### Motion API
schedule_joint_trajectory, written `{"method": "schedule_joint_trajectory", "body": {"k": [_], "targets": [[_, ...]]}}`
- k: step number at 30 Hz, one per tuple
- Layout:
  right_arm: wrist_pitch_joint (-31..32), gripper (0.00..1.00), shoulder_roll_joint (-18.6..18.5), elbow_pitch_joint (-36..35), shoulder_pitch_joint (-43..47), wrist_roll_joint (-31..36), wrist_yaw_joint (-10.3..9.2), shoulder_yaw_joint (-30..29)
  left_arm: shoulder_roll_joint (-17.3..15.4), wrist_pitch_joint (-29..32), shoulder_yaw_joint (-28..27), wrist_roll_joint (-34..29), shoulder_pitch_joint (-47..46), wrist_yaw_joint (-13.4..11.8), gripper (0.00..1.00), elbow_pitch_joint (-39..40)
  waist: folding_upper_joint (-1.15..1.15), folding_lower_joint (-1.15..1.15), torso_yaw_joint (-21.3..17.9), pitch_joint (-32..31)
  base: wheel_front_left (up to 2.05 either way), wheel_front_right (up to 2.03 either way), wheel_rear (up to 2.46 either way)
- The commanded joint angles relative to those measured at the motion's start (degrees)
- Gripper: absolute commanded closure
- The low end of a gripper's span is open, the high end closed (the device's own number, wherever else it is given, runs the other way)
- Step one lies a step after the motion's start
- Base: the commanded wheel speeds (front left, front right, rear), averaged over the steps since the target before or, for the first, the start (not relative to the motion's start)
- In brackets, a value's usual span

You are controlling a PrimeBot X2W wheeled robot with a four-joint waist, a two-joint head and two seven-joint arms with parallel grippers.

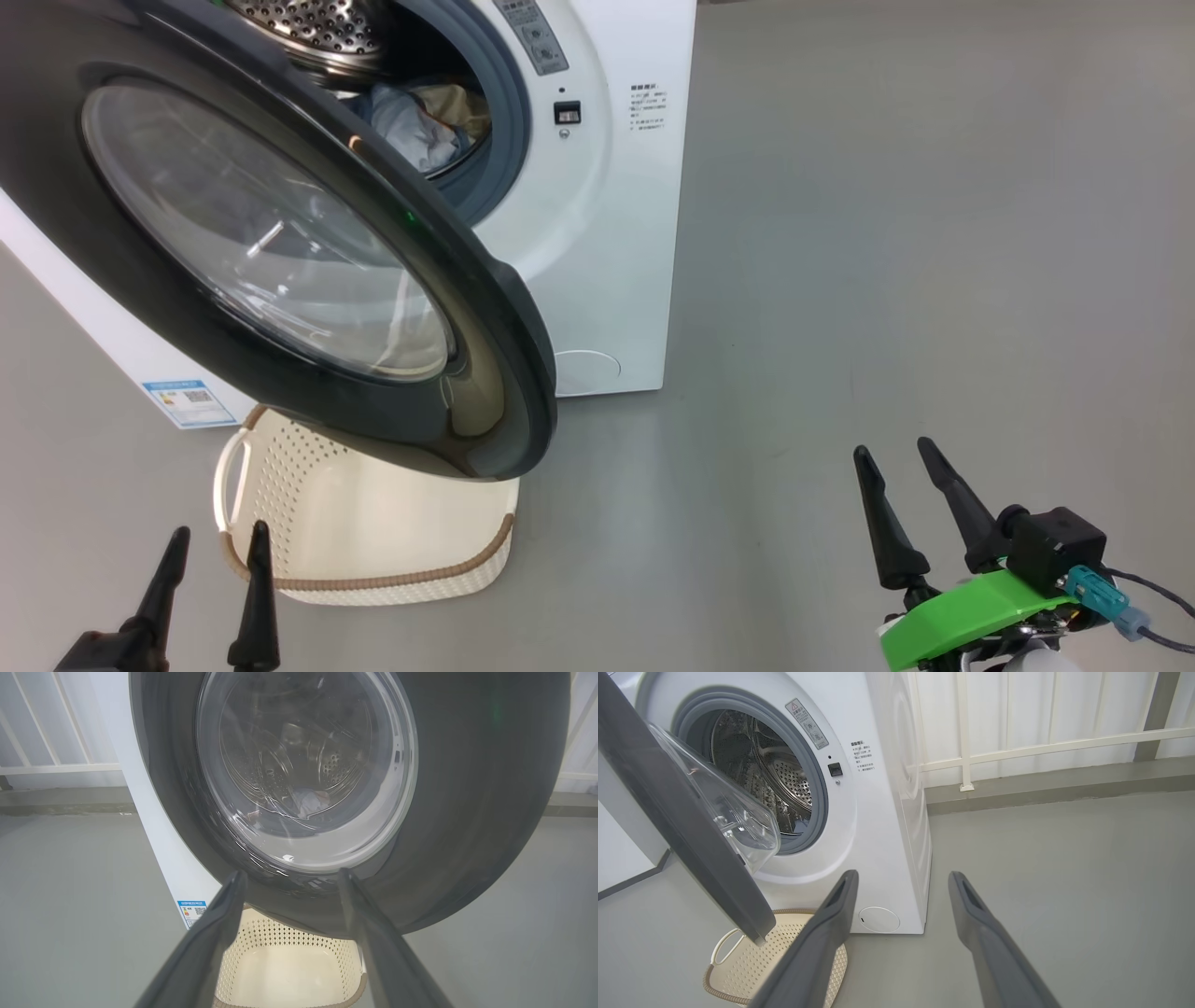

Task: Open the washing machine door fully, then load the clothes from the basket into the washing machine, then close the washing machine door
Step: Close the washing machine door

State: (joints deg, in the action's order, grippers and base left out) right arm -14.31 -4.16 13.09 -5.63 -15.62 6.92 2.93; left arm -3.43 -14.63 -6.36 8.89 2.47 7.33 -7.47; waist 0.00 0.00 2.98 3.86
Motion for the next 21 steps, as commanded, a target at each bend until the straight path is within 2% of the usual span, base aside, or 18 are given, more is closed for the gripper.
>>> {"method": "schedule_joint_trajectory", "body": {"k": [1,2,3,4,11,12,21], "targets": [[-0.7,0.11,0.0,-1.3,-0.7,0.8,0.57,1.2,-0.6,-0.4,-2.2,-0.3,-1.3,0.2,0.00,1.4,0.00,0.00,0.0,0.1,0.00,0.00,0.00],[-0.7,0.44,0.0,-1.6,-0.9,0.9,0.57,1.0,-0.5,-0.4,-2.2,-0.3,-1.3,0.2,0.00,1.4,0.00,0.00,0.0,0.1,0.00,0.00,0.00],[-0.7,0.95,0.1,-2.3,-1.0,0.9,0.57,0.5,-0.5,-0.4,-2.3,-0.3,-1.3,0.2,0.00,1.4,0.00,0.00,0.0,0.2,0.00,0.00,0.00],[-0.7,1.00,0.2,-2.8,-1.0,0.9,0.57,0.1,-0.5,-0.4,-2.3,-0.3,-1.3,0.2,0.00,1.4,0.00,0.00,0.0,0.3,0.00,0.00,0.00],[-0.7,1.00,0.7,-9.9,-1.9,-0.9,0.57,-0.3,-0.3,-0.4,-2.5,0.0,-1.6,0.2,0.00,1.5,0.00,0.00,0.2,0.6,0.00,0.00,0.00],[-0.7,1.00,0.8,-13.6,-2.7,-1.8,0.57,0.5,-0.2,-0.4,-2.6,0.1,-1.7,0.2,0.00,1.5,0.00,0.00,0.3,0.8,0.00,0.00,0.00],[-0.7,1.00,-0.3,-31.7,-9.2,-5.5,0.57,8.8,0.0,-0.4,-1.9,0.4,-3.0,0.2,0.00,1.4,0.00,0.00,0.9,1.6,0.00,0.00,0.00]]}}
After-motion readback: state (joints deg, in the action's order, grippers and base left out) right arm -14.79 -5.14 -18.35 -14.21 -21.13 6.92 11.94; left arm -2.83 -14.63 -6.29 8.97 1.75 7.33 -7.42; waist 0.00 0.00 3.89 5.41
